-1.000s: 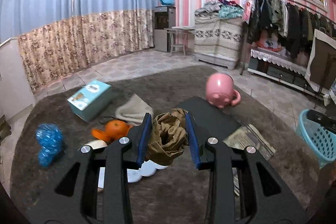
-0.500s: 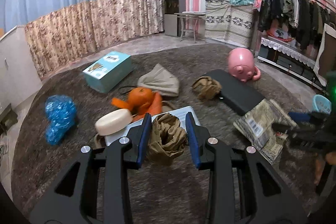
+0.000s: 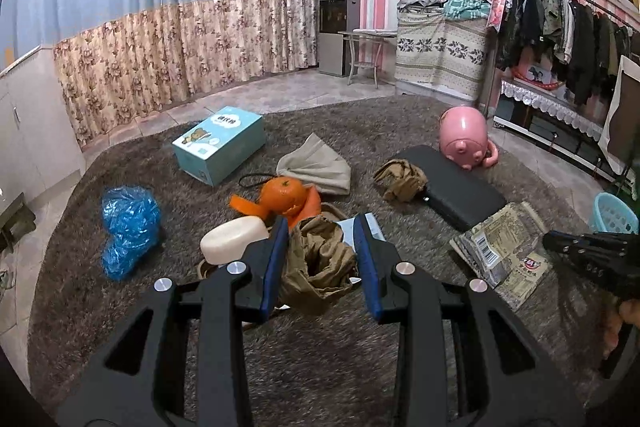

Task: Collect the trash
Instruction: 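Carry both items to the basket and open the left gripper to drop the brown bag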

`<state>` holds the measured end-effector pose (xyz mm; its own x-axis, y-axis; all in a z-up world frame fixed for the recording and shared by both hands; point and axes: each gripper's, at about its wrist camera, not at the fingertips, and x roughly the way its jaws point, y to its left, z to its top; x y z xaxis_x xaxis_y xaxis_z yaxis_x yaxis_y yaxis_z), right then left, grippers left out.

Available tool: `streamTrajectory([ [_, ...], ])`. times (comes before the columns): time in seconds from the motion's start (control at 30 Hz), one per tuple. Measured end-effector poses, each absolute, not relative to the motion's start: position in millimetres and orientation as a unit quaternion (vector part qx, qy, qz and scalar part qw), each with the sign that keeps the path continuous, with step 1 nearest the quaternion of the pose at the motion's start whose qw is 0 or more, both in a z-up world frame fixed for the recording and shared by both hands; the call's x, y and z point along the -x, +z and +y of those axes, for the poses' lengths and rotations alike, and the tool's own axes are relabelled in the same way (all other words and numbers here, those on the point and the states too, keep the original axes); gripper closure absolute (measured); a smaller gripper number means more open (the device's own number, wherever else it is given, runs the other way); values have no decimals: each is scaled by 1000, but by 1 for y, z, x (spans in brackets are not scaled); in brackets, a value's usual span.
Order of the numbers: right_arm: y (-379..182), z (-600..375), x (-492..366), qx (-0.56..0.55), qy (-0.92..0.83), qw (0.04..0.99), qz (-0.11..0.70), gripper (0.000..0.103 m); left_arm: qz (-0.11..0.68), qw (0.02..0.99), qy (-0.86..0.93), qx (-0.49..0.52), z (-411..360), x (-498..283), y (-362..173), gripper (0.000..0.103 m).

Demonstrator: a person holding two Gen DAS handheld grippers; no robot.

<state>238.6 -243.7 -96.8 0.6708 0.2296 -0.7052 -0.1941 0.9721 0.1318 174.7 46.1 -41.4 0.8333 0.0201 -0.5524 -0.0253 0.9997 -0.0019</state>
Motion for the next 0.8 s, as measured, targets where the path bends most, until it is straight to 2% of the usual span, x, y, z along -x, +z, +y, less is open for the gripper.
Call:
streamTrajectory([
  [0.23, -51, -304, -204, -70, 79, 942, 319, 101, 269, 963, -14, -1, 18, -183, -22, 71],
  [0.47, -21, -378, -177, -119, 10, 956, 266, 101, 255, 965, -65, -16, -43, -190, -12, 71],
  [0.8, -4, -470, -131, -147, -98, 959, 221, 101, 251, 956, -151, -13, -137, -195, -9, 71],
])
